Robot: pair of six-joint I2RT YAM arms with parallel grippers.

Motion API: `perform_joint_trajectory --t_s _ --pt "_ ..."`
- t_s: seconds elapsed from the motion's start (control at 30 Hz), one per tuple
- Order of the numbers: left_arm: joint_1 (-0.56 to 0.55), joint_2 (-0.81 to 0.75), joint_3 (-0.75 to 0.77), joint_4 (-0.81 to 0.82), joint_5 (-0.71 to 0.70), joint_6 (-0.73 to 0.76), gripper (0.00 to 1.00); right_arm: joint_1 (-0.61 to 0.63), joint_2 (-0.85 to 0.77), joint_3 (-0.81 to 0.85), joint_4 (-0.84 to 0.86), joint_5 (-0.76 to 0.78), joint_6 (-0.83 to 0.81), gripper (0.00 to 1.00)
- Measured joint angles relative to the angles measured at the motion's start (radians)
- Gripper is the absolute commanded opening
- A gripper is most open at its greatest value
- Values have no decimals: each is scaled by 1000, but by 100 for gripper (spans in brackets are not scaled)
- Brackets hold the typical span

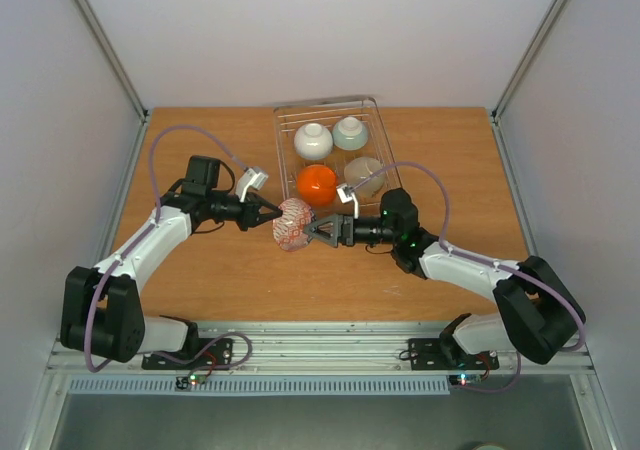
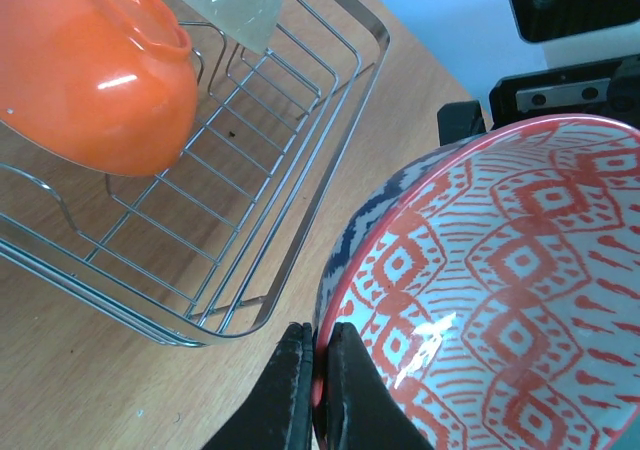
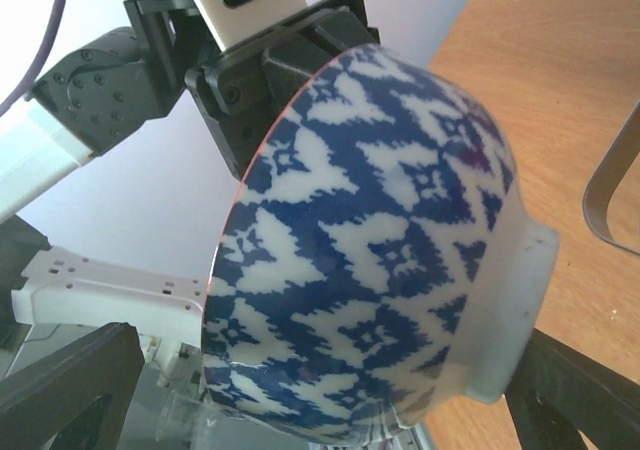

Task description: Load the bowls into the dish rack

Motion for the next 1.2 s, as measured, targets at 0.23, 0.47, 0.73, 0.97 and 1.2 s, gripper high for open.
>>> perform_joint_trajectory --t_s 0.23,0.47,0.73,0.97,1.2 --pt "2 0 -3 1 -14 -1 1 26 75 16 51 -8 18 96" --pt "6 0 -6 0 -21 -6 1 27 145 16 124 -23 77 59" --pt "11 0 -6 0 -26 -19 0 27 150 16 130 -15 88 7" --pt "6 0 -6 -1 -27 -6 37 33 143 30 101 -23 77 1" --pt "2 -26 3 -8 -80 12 75 49 6 163 -273 46 -120 1"
